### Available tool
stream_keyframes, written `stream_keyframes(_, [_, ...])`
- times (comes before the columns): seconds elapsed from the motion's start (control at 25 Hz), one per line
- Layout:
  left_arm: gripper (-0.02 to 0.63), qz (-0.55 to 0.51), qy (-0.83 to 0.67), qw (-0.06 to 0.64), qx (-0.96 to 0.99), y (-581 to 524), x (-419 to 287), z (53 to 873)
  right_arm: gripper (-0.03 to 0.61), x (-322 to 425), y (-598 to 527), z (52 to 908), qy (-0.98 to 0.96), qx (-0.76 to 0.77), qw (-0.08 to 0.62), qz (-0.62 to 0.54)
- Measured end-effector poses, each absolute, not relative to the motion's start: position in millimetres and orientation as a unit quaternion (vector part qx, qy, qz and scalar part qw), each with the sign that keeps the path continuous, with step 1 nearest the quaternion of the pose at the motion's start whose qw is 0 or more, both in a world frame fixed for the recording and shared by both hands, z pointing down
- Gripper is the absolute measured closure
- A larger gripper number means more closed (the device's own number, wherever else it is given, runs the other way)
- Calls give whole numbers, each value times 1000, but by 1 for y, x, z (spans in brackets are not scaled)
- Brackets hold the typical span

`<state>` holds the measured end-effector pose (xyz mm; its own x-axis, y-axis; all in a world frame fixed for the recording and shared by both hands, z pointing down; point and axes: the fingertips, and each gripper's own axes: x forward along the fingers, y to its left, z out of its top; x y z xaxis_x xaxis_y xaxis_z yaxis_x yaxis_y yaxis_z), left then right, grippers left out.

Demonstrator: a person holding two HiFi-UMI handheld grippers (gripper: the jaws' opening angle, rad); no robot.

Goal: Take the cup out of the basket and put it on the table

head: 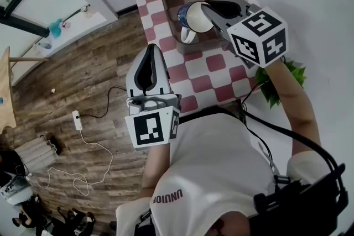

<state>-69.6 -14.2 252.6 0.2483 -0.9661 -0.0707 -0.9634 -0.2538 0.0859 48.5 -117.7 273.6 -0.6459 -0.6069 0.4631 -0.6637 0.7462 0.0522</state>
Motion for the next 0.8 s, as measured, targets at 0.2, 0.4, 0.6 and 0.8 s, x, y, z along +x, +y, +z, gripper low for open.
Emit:
stream_keyframes(0.2, [600, -54, -612, 9, 789, -13, -72, 250, 529, 43, -108, 268, -910, 341, 227, 58])
stream_keyframes(0.4, [601, -55, -615, 7, 786, -11, -76, 248, 529, 36, -95, 261, -917, 326, 223, 52])
stream_keyframes(0.6, [600, -57, -620, 5, 782, -10, -79, 247, 529, 28, -83, 259, -923, 310, 219, 53])
stream_keyframes(0.8, [601, -52, -625, 9, 779, -9, -79, 253, 529, 20, -70, 267, -930, 287, 219, 62])
